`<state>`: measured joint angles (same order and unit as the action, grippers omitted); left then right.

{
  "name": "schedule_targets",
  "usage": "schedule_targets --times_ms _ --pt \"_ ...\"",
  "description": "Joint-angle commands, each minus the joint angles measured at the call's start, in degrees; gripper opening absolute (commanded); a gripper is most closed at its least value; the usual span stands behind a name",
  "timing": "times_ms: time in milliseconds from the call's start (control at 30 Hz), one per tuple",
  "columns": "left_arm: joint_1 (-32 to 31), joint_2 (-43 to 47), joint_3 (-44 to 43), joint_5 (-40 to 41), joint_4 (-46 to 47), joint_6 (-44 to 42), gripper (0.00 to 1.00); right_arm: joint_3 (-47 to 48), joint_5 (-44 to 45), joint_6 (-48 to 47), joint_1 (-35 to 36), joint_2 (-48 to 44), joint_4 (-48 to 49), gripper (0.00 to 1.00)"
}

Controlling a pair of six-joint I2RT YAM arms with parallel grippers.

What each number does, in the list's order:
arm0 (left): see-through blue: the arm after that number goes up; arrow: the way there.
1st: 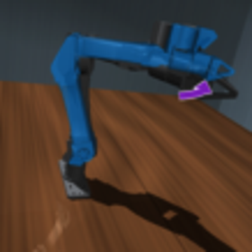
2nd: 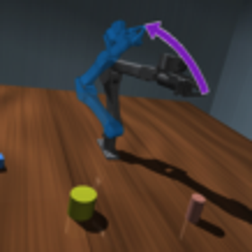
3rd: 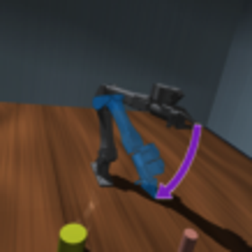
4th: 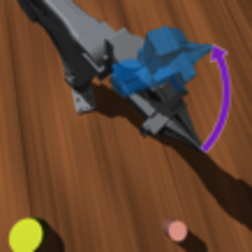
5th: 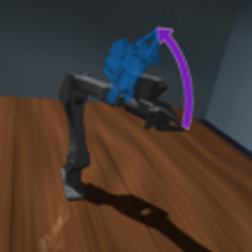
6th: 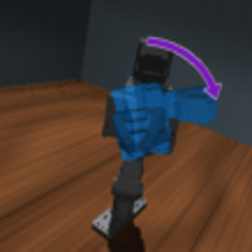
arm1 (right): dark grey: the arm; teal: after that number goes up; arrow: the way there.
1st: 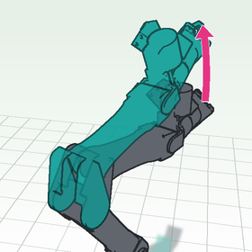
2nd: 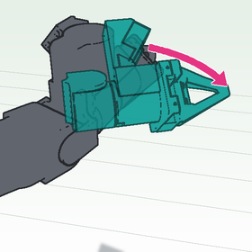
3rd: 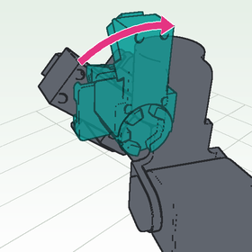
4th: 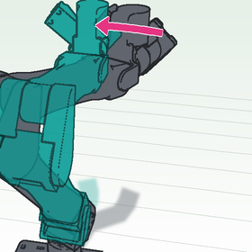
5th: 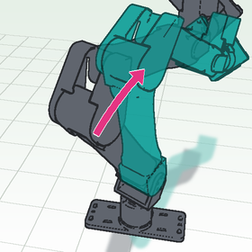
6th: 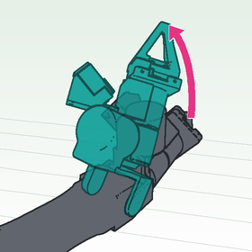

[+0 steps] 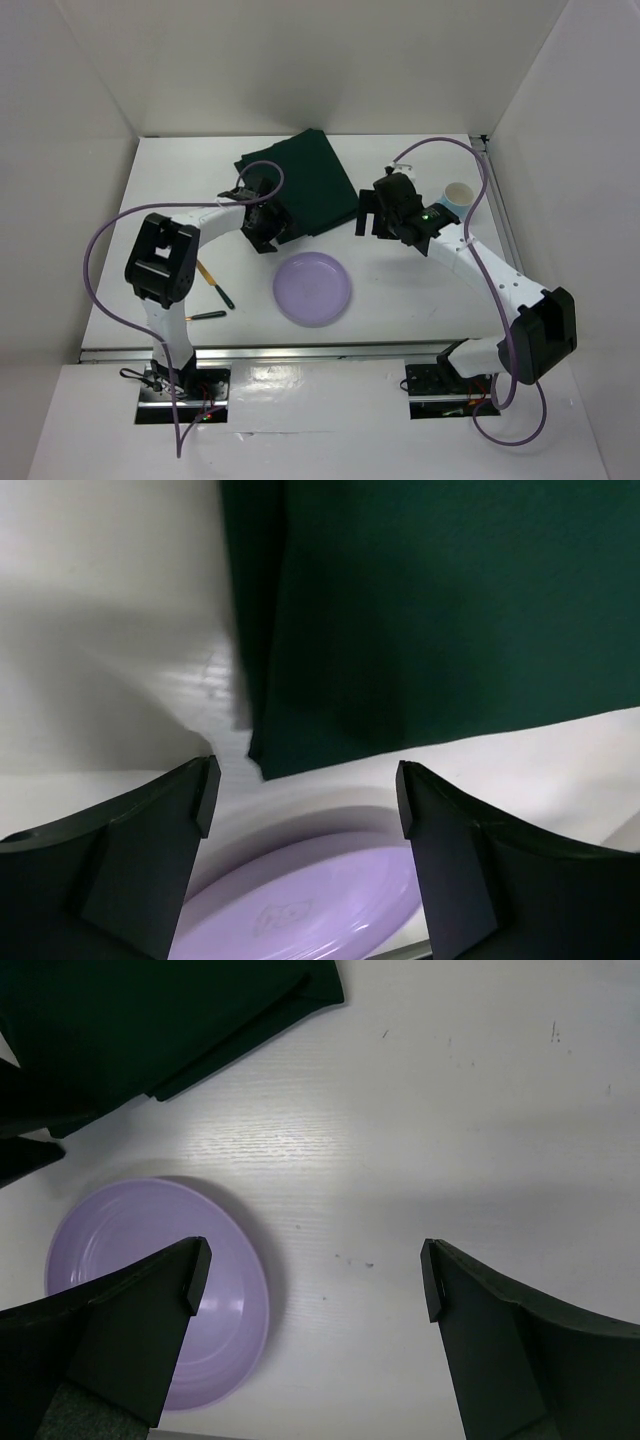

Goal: Set the dinner table for one person

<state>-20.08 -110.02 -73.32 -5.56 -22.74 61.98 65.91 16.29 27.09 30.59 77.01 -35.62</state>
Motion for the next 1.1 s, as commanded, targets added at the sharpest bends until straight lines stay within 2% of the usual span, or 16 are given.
schedule_targets --times_ms 0,167,300,333,433,467,533,633,667,833,933,1067 --pt "-0.05 -3.18 -3.04 0.37 2.97 1.92 0.89 -0.61 1.28 -0.11 -0.27 -1.69 0.11 1.00" --pt "0.48 -5.99 -5.25 0.99 2.97 1.92 0.79 -1.13 0.67 0.41 -0.27 -2.22 -0.42 1.00" --pt "0.48 -7.40 -7.36 0.99 1.65 0.78 0.61 -3.68 -1.26 2.43 -0.27 -3.36 -0.42 1.00" --pt "0.48 -7.40 -8.67 1.60 0.78 0.78 0.49 -4.99 -1.87 2.44 -0.27 -3.36 0.19 1.00" --pt "1.09 -5.48 -11.74 3.01 -2.21 -1.84 0.25 -7.71 -5.56 4.81 -1.75 -3.36 2.29 1.00" --pt "1.70 -4.17 -12.89 3.54 -4.39 -2.55 0.11 -8.33 -8.44 5.51 -2.28 -3.36 3.18 1.00" --pt "2.23 -2.93 -16.92 3.54 -6.25 -5.01 0.00 -10.00 -11.71 7.79 -3.86 -1.61 6.41 1.00" --pt "3.37 -1.87 -22.46 3.54 -9.94 -8.88 0.00 -10.53 -17.51 10.70 -4.49 0.67 10.73 1.00" --pt "3.38 -1.87 -27.44 3.02 -11.35 -9.76 0.00 -10.54 -18.39 11.48 -4.49 2.77 13.61 1.00" --pt "3.38 -5.90 -43.89 -1.54 -16.80 -14.60 0.00 -8.26 -17.88 16.84 -4.49 11.73 21.97 1.00" --pt "3.38 -7.40 -48.56 -4.71 -16.81 -15.83 0.00 -7.11 -17.18 21.05 -3.96 17.18 25.49 0.97" --pt "3.38 -8.11 -49.82 -7.53 -16.72 -15.83 0.00 -5.10 -16.04 26.95 -3.96 23.16 30.15 0.93"
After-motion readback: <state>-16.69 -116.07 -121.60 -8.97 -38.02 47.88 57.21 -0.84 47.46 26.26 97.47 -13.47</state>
